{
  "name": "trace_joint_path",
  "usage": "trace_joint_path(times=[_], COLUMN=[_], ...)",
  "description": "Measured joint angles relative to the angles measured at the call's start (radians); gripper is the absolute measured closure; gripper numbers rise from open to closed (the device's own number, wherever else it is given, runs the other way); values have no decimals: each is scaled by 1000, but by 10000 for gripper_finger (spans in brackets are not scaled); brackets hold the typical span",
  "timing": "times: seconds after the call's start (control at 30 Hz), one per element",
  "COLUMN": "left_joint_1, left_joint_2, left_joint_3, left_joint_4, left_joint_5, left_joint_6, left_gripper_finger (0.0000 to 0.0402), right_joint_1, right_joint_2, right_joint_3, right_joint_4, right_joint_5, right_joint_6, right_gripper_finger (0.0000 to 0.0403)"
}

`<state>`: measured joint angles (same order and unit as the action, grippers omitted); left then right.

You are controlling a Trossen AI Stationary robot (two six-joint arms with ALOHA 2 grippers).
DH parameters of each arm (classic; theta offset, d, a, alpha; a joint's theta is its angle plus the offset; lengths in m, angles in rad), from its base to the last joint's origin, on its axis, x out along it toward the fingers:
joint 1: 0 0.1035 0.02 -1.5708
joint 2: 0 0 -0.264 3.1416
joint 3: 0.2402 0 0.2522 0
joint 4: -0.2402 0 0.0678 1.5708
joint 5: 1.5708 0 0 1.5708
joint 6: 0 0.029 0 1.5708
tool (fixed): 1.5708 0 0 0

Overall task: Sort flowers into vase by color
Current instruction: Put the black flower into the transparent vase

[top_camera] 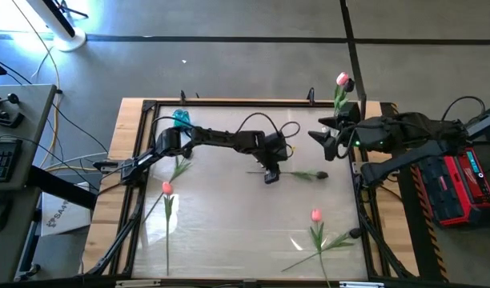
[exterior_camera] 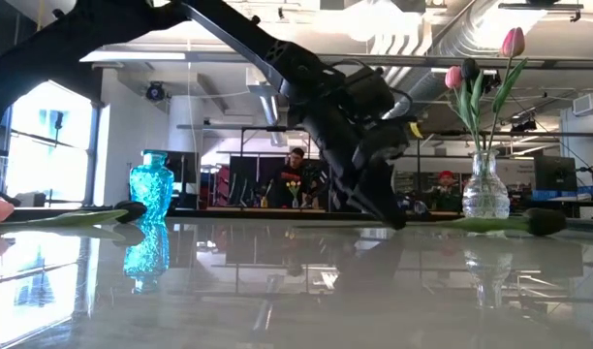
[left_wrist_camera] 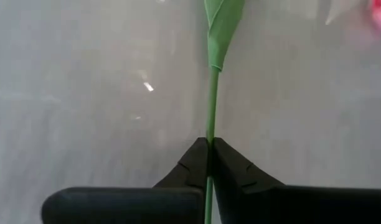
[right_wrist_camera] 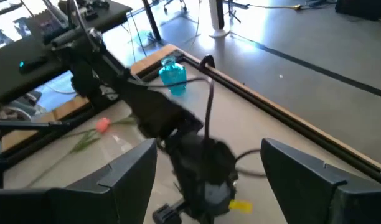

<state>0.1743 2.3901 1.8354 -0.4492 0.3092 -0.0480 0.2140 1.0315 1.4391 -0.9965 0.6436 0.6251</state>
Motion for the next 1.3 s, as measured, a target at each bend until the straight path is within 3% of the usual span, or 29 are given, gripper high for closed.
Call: trace_joint_path(times=[0.27, 1.07, 1.3], left_joint_1=[51, 161, 163], left_joint_2=[-18, -339, -398], left_joint_3=[52, 54, 54], left_joint_4=[-10, 87, 130], left_joint_5=[123, 127, 132], left_joint_6=[-120, -123, -81], left_gripper_finger=[401, 401, 401], right_joint_1=[0, -1, -17], right_joint_2=[0, -12, -12], right_joint_3=[0, 0, 0], right_joint_4=[-8, 15, 45], right_joint_5=[14, 29, 52], right_joint_6=[-2, -50, 11], right_gripper_finger=[128, 128, 128])
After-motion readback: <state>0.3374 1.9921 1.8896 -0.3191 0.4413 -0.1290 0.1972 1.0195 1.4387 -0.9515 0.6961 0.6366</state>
